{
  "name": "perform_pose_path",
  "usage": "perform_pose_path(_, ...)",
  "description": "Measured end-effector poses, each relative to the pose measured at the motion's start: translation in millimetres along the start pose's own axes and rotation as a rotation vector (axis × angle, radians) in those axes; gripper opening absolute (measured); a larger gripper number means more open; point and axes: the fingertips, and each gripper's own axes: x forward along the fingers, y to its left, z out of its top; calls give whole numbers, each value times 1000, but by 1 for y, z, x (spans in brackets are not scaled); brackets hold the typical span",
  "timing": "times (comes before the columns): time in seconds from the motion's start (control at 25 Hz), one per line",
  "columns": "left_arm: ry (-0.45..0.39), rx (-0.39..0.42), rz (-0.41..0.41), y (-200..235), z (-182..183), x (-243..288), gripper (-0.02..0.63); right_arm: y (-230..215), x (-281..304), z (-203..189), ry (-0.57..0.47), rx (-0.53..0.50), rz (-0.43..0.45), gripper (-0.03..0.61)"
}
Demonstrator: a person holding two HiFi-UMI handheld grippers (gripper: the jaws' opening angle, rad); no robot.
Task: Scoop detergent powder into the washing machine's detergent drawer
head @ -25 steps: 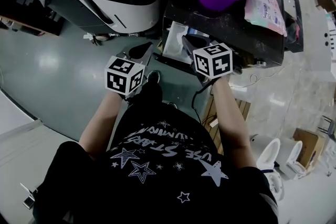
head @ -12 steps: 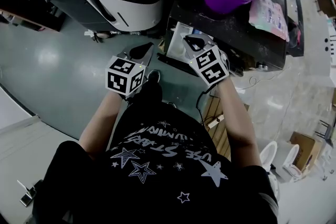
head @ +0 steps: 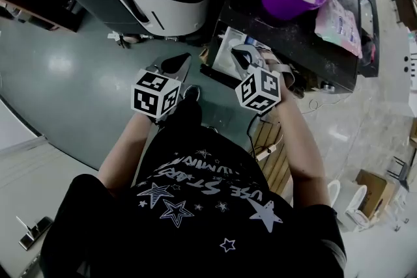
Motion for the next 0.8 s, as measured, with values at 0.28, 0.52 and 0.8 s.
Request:
perform_pose_path(0.28,-4,-12,10,2,-4,-6,0,8,1,-2,30,-210,-24,34)
perform_pose_path(0.52,-22,-10,13,-2,0,-8,0,9,-4,2,23,-238,-37,34)
perform_pose_path(0.8,-51,-3,23,-8,6,-15,0,-2,-17,11,-49,-35,-52,34)
